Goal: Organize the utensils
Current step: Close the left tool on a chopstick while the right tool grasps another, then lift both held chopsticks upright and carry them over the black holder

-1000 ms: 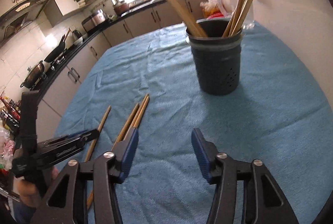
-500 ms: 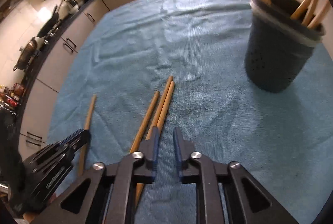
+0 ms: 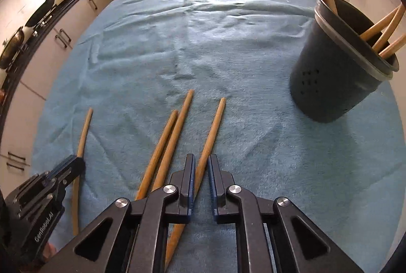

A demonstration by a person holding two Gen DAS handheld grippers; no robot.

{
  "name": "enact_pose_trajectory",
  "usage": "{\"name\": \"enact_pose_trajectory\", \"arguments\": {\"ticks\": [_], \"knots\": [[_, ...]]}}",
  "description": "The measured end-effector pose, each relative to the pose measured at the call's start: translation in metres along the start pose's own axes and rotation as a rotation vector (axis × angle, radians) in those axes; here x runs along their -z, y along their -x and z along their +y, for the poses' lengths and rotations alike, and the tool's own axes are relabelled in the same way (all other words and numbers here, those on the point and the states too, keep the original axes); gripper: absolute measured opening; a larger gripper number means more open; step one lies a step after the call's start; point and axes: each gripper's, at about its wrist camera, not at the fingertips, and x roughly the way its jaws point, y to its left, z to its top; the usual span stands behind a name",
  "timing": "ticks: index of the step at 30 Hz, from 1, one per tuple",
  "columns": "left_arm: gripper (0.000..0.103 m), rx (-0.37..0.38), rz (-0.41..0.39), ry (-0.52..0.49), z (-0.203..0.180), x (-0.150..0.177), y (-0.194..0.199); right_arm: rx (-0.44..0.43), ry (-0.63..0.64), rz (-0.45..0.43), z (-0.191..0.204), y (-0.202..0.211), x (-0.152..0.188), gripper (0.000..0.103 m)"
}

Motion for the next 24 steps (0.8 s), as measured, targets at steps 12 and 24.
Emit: {"name": "enact_pose_trajectory", "arguments": {"ticks": [12, 24], "knots": [[0.006, 0.079, -0.076, -0.013, -0.007, -0.009, 0.025, -0.156, -0.047, -0.103, -0.014, 0.031, 0.002, 0.007], [0.006, 0.163, -0.314, -0.049, -0.029, -0.007, 0.127, -0.272, 0.07, -0.555, -0.007, 0.156, 0.06, 0.007]]}}
